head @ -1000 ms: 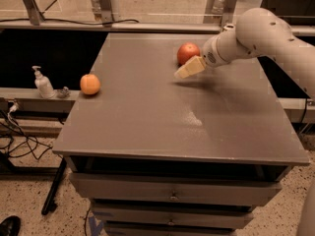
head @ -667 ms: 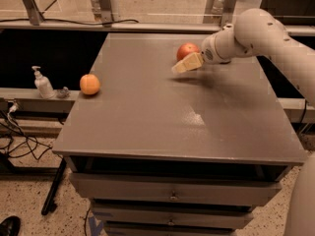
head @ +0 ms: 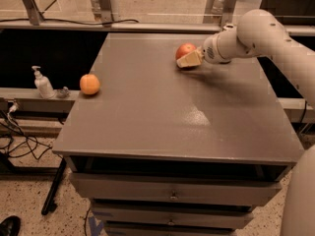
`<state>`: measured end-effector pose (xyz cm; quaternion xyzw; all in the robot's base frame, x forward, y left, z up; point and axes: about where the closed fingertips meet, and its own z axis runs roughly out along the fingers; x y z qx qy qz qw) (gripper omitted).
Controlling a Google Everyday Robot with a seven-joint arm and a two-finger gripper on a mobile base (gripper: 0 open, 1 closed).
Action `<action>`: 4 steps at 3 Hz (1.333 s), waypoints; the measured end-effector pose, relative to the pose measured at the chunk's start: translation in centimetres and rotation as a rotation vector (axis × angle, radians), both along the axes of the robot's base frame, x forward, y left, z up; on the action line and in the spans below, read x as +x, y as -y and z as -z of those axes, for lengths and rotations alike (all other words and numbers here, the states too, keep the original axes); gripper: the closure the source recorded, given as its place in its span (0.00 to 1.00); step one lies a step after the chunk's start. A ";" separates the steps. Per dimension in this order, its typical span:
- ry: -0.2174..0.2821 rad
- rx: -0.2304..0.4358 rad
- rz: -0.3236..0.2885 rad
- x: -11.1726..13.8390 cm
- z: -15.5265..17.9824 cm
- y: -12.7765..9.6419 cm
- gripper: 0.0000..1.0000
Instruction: Move apple near orange
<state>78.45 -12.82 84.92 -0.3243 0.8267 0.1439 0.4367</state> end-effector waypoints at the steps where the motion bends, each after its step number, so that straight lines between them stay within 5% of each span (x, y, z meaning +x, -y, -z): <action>1: -0.017 0.025 -0.003 -1.4 -0.3 0.6 0.64; 2: -0.017 0.075 -0.053 -4.1 -2.0 0.2 0.88; 3: -0.007 0.141 -0.155 -7.1 -4.3 -2.1 1.00; 4: 0.010 0.189 -0.321 -11.1 -6.5 -7.6 1.00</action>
Offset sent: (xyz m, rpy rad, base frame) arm -0.0760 0.0018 0.0488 0.1456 0.0053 0.1188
